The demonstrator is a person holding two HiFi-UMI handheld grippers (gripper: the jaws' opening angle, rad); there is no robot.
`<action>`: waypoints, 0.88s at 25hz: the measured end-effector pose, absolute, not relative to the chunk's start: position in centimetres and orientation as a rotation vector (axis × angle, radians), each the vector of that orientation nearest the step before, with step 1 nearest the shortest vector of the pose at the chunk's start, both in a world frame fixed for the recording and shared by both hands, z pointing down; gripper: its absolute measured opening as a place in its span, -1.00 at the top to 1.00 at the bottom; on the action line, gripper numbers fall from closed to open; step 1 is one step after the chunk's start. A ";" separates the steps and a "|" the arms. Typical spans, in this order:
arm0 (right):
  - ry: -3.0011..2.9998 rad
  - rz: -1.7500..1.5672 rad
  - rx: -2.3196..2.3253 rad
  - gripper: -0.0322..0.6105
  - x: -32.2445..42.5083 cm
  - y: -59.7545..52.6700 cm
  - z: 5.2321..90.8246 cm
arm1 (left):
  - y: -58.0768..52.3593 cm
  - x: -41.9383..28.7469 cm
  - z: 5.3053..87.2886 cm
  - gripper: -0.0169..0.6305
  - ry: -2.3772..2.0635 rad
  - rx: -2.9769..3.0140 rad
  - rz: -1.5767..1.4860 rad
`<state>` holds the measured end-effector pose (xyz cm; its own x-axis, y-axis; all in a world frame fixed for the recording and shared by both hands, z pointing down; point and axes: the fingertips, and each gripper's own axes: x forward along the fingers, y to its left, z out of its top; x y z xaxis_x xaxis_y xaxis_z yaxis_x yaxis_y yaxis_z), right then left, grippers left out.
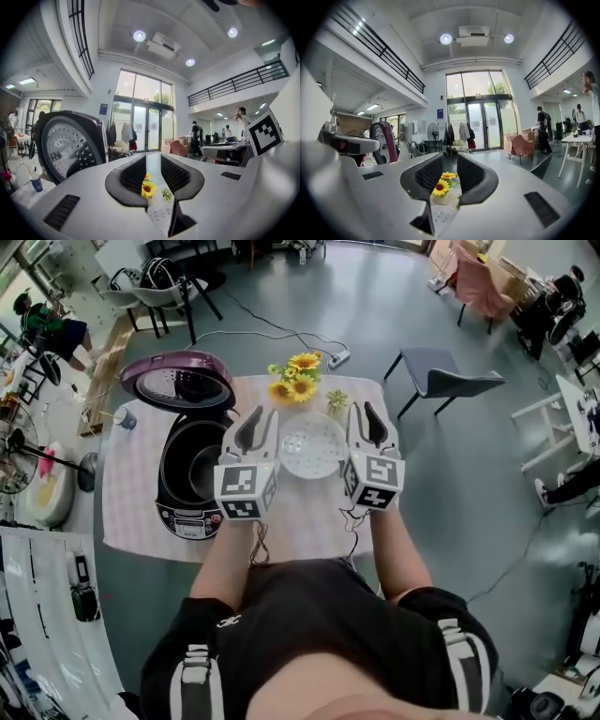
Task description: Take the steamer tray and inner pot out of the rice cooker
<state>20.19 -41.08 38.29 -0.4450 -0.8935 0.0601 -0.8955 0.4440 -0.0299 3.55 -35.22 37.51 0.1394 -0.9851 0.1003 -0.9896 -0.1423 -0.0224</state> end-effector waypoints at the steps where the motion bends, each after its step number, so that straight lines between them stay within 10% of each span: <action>1: -2.661 0.073 1.644 0.68 20.0 -40.1 37.4 | -34.2 3.3 36.7 0.66 -2.032 2.349 0.125; 22: -2.711 0.080 1.538 0.89 13.6 -34.4 36.5 | -27.5 -3.0 35.6 0.94 -2.116 2.289 0.147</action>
